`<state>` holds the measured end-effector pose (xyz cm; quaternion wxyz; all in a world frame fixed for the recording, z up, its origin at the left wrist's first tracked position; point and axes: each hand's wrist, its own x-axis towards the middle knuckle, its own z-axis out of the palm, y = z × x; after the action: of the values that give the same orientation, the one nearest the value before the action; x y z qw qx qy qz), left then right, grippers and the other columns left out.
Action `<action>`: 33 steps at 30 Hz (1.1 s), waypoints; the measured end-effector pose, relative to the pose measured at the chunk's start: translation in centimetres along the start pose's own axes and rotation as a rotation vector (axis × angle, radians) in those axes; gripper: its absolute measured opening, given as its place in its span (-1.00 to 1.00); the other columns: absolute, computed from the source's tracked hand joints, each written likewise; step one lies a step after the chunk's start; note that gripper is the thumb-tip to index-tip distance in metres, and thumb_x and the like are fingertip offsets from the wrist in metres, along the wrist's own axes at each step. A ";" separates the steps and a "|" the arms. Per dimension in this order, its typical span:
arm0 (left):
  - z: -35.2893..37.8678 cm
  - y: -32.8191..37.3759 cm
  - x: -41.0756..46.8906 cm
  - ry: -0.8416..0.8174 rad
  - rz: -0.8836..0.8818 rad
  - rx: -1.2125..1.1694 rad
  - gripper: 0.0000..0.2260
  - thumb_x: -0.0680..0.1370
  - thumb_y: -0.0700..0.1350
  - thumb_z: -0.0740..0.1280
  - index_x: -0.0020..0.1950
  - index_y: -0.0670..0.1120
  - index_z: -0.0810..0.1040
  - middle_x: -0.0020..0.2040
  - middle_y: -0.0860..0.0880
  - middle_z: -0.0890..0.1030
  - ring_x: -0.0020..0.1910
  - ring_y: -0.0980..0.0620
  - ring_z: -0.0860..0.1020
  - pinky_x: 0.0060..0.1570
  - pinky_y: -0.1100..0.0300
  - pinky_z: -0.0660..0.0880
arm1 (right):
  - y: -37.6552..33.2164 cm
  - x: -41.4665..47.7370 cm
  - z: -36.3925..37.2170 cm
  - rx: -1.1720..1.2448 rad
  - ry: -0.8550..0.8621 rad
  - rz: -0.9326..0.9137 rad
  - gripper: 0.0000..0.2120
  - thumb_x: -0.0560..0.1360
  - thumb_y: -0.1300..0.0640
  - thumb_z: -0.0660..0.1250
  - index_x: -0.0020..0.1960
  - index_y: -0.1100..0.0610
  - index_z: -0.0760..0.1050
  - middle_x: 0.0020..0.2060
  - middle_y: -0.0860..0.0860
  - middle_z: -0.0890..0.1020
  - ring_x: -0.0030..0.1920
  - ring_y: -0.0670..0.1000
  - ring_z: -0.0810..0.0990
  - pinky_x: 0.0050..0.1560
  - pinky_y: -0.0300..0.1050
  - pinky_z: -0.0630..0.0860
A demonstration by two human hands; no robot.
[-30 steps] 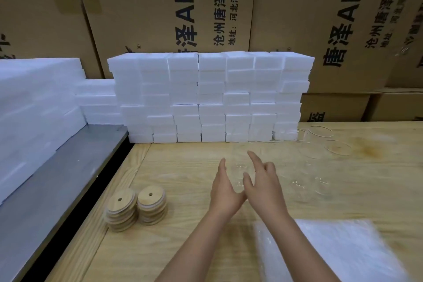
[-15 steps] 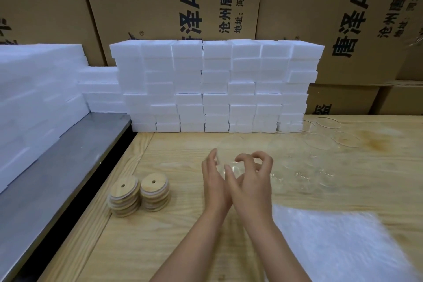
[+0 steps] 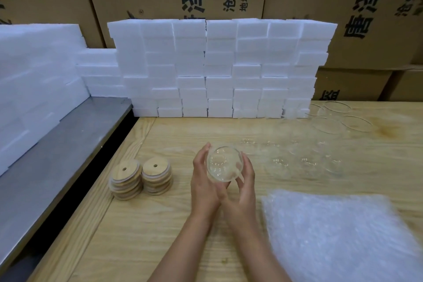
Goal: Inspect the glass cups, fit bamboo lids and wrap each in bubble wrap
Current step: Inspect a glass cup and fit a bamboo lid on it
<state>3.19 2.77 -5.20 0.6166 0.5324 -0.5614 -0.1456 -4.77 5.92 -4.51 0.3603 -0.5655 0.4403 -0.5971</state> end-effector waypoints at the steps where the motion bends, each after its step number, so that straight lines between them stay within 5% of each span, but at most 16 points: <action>1: 0.0 -0.1 0.0 0.008 0.020 0.004 -0.23 0.33 -0.16 0.58 0.33 0.26 0.20 0.38 0.32 0.32 0.33 0.31 0.36 0.23 0.26 0.40 | 0.0 0.1 0.0 -0.003 0.011 -0.006 -0.29 0.34 -0.23 0.38 0.39 -0.43 0.12 0.39 -0.39 0.25 0.42 -0.20 0.30 0.41 0.04 0.34; 4: 0.1 -0.4 0.1 0.017 0.075 0.006 -0.20 0.30 -0.18 0.58 0.35 0.24 0.21 0.39 0.28 0.32 0.36 0.39 0.30 0.26 0.40 0.33 | 0.0 0.6 0.3 -0.034 0.053 -0.037 -0.33 0.36 -0.21 0.36 0.38 -0.42 0.13 0.35 -0.40 0.26 0.43 -0.16 0.28 0.42 0.06 0.32; 9: 0.4 -0.7 0.1 0.023 0.102 0.040 -0.16 0.28 -0.30 0.60 0.36 0.13 0.20 0.39 0.06 0.38 0.36 0.30 0.34 0.25 0.34 0.38 | -0.1 1.2 0.8 -0.006 0.121 -0.062 -0.31 0.28 -0.10 0.46 0.31 -0.25 0.21 0.27 -0.40 0.30 0.37 -0.15 0.34 0.38 -0.02 0.34; 13: 0.4 -0.7 0.0 -0.029 0.078 0.065 -0.16 0.29 -0.24 0.60 0.35 0.22 0.20 0.40 0.20 0.32 0.35 0.27 0.34 0.23 0.42 0.33 | -1.0 1.7 1.6 0.036 0.237 0.035 -0.29 0.22 -0.05 0.61 0.20 -0.16 0.24 0.18 -0.33 0.33 0.28 -0.13 0.40 0.26 -0.16 0.41; 16: 0.2 0.1 0.0 -0.056 0.062 0.053 -0.23 0.38 -0.04 0.52 0.35 0.37 0.09 0.38 0.32 0.28 0.33 0.43 0.29 0.20 0.53 0.26 | -2.5 2.3 2.1 0.077 0.320 0.110 -0.35 0.10 -0.29 0.48 0.06 -0.17 0.24 0.11 -0.29 0.35 0.21 -0.12 0.43 0.19 -0.16 0.43; 18: 0.2 0.2 -0.1 -0.062 0.081 0.018 -0.34 0.40 0.07 0.42 0.37 0.29 0.13 0.40 0.27 0.28 0.37 0.33 0.31 0.28 0.40 0.30 | -3.0 2.8 2.3 0.073 0.379 0.132 -0.42 0.14 -0.30 0.44 0.00 -0.13 0.25 0.05 -0.25 0.38 0.18 -0.08 0.45 0.21 -0.08 0.44; 23: 0.4 -0.4 0.3 -0.052 0.048 -0.003 -0.27 0.34 0.01 0.53 0.38 0.21 0.20 0.39 0.26 0.34 0.34 0.34 0.34 0.24 0.33 0.37 | -3.1 3.6 2.2 0.089 0.446 0.161 -0.64 0.35 -0.27 0.30 -0.06 -0.07 0.29 0.01 -0.08 0.47 0.12 0.02 0.50 0.19 0.00 0.45; 28: 0.7 -0.9 0.6 -0.064 0.062 0.008 -0.24 0.33 -0.14 0.58 0.35 0.20 0.22 0.41 0.15 0.37 0.39 0.20 0.35 0.29 0.23 0.37 | -2.8 4.0 1.9 0.110 0.415 0.200 -0.65 0.34 -0.29 0.30 -0.08 -0.09 0.30 -0.02 -0.13 0.47 0.10 -0.03 0.50 0.21 0.05 0.45; 33: 0.8 -0.8 0.6 -0.068 0.094 0.055 -0.27 0.36 -0.22 0.54 0.36 0.18 0.23 0.40 0.12 0.35 0.39 0.08 0.38 0.31 0.20 0.36 | -2.0 4.2 1.2 0.122 0.265 0.267 -0.46 0.21 -0.16 0.57 -0.02 -0.15 0.27 0.06 -0.21 0.40 0.22 -0.02 0.45 0.22 -0.04 0.44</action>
<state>3.04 1.55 -5.68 0.5884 0.5170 -0.6103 -0.1188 -3.86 2.56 -1.19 0.4087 -0.3957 0.5180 -0.6388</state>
